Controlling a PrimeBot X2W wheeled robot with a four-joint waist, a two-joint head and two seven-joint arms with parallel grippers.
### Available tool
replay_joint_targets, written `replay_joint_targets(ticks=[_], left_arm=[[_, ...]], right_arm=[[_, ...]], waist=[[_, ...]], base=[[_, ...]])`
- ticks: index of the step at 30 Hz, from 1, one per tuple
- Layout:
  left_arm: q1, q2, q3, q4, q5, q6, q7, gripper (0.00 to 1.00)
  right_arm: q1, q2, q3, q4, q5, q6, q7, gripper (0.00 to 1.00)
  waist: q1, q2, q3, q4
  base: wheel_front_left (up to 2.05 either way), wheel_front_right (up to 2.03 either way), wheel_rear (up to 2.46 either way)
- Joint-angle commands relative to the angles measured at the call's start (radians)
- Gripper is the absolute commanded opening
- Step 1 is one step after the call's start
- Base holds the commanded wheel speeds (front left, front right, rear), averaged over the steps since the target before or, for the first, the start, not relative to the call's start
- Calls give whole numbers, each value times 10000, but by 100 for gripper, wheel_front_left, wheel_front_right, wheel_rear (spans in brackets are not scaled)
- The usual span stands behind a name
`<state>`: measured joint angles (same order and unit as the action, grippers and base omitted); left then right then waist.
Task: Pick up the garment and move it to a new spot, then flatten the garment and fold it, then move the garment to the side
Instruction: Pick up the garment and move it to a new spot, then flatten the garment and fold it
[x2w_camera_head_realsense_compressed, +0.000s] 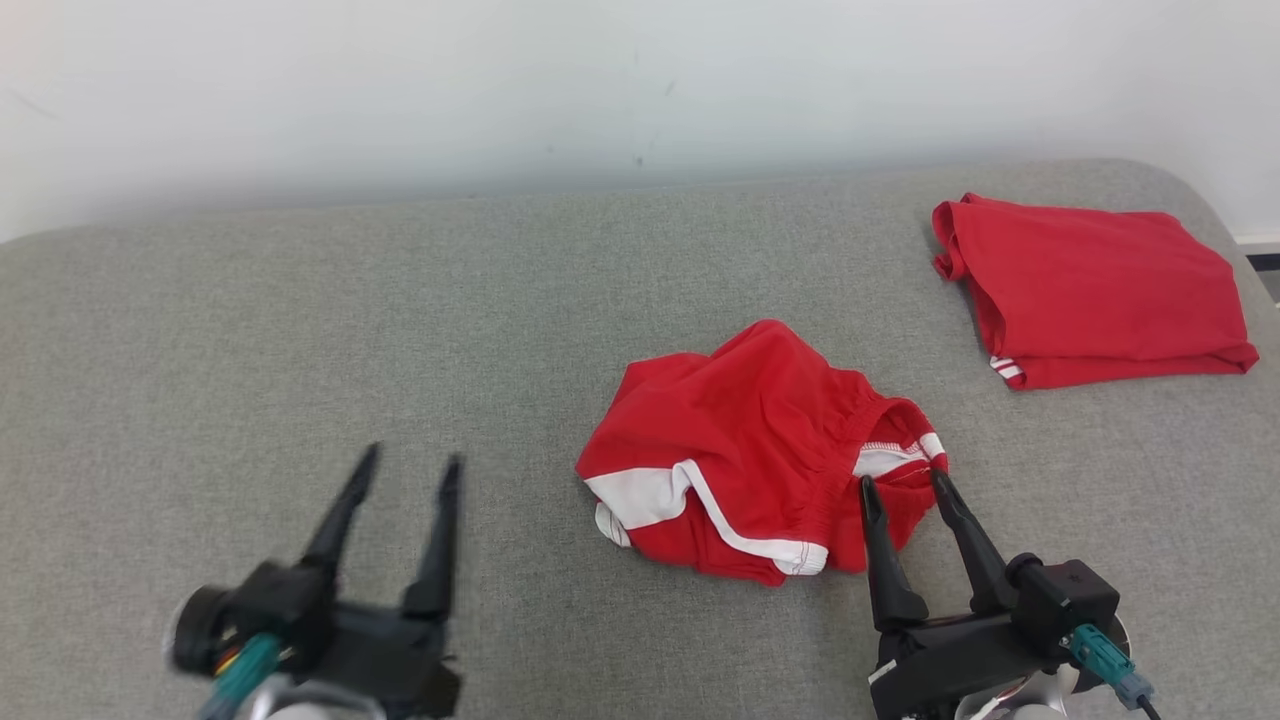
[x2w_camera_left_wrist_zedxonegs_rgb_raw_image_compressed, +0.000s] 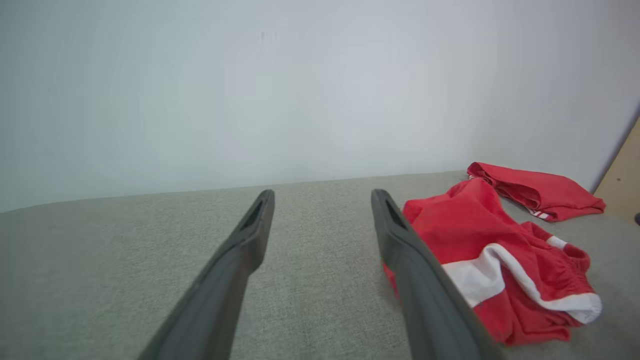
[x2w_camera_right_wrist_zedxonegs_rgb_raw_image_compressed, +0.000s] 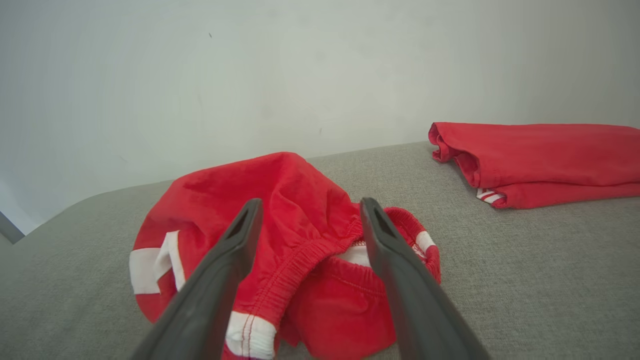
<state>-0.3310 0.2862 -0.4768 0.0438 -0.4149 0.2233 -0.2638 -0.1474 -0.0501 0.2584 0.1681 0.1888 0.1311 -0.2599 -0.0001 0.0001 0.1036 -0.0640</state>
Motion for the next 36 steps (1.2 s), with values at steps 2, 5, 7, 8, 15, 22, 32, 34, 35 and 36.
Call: replay_joint_targets(ticks=[2,5,7,8,15,22,32,34,35,36], left_arm=[[477,97,449,-202,212,83,-25,100],[989,62,1167,-479,408,154,-26,100],[1334,-18,1660,-647,537,187,-27,100],[1487,-77,1936,-727,596,230,-27,100],[2371,-466,3362,-918,1061,76,-28,100],[2571,-953,3911,-990,1463,-360,-29,100],[2489,-1557,4243,-699,1937,-991,-29,100],[2492,-1627,4355,-673,1986,-1067,-29,100],[2511,-1664,4417,-656,1987,-1121,-29,100],[2526,-1710,4466,-641,2014,-1161,-29,100]], right_arm=[[117,-3,17,110,-26,-8,-50,100],[108,-4,76,348,5,-8,-50,100],[45,-10,84,430,46,-8,-50,100],[39,-26,99,502,88,-8,-48,100],[46,-203,478,1099,457,-8,-20,100],[-231,-407,831,1691,935,-8,203,100],[-644,-633,1644,2433,1538,-8,649,63],[-782,-660,1685,2481,1644,-8,521,0],[-794,-683,1702,2534,1668,-8,469,0],[-828,-719,1718,2554,1693,-8,453,0]], waist=[[1,-1,-16,15],[1,-1,-41,43],[1,-1,-50,61],[1,-1,-56,71],[1,-1,-78,139],[1,-1,-58,303],[1,-1,-11,731],[1,-1,-4,796],[1,-1,-3,815],[1,-1,0,829]], base=[[0,0,0],[0,0,0],[0,0,0],[0,0,0],[0,0,0],[0,0,0],[0,0,0],[0,0,0],[0,0,0],[0,0,0]])
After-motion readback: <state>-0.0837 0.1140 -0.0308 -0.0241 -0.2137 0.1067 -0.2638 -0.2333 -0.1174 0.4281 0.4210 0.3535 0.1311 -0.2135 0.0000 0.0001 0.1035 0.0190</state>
